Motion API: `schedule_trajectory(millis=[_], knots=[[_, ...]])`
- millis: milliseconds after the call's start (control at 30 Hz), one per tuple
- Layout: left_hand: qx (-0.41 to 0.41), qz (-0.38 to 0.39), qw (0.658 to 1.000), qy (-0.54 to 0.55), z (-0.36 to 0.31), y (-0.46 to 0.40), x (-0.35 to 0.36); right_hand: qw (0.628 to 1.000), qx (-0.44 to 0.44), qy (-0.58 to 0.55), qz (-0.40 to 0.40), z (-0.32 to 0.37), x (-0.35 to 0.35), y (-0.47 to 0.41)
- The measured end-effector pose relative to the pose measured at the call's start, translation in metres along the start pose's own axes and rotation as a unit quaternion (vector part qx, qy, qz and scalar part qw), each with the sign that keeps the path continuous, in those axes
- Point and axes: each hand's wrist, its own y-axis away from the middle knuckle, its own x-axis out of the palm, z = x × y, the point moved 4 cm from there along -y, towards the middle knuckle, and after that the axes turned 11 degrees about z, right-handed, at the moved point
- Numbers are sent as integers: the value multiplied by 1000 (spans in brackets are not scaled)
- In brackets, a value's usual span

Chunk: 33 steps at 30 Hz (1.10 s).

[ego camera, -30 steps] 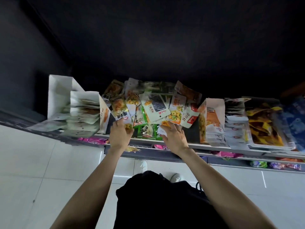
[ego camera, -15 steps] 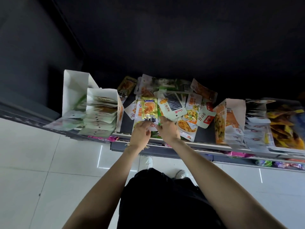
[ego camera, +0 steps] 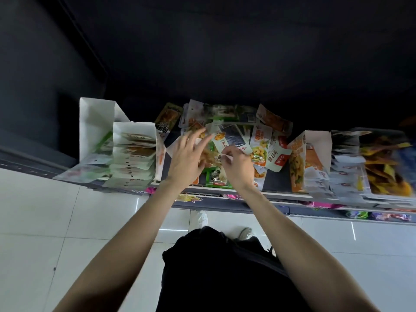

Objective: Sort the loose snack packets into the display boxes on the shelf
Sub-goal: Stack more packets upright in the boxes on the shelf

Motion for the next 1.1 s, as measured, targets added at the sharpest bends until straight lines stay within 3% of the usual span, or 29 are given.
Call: schedule_trajectory(millis=[67, 167, 267, 367, 467, 533, 600, 700, 900, 1100], knots=[[69, 45, 997, 0, -20, -11, -14, 995, -87, 11, -45, 3, -41, 21], [120, 87, 987, 61, -57, -22, -29, 989, -135, -15, -57, -10, -100, 55], [167, 84, 976, 113, -106, -36, -36, 987, -133, 33, -87, -41, -146, 89], [228, 11, 968, 104, -163, -52, -28, 968, -101, 76, -216, -75, -186, 122], [126, -38, 969, 207, -198, -69, -12, 930, -76, 91, -348, -105, -226, 151], [29, -3, 954, 297, -211, -80, 10, 909, -69, 125, -392, -124, -249, 161], [-63, 59, 934, 346, -216, -92, 40, 899, -86, 168, -396, -139, -265, 159], [-139, 124, 931, 315, -219, -98, 76, 895, -136, 241, -351, -156, -276, 145], [-128, 134, 936, 299, -240, -98, 91, 891, -192, 314, -266, -162, -281, 98], [-136, 123, 944, 275, -240, -100, 97, 905, -197, 279, -252, -165, -302, 99]])
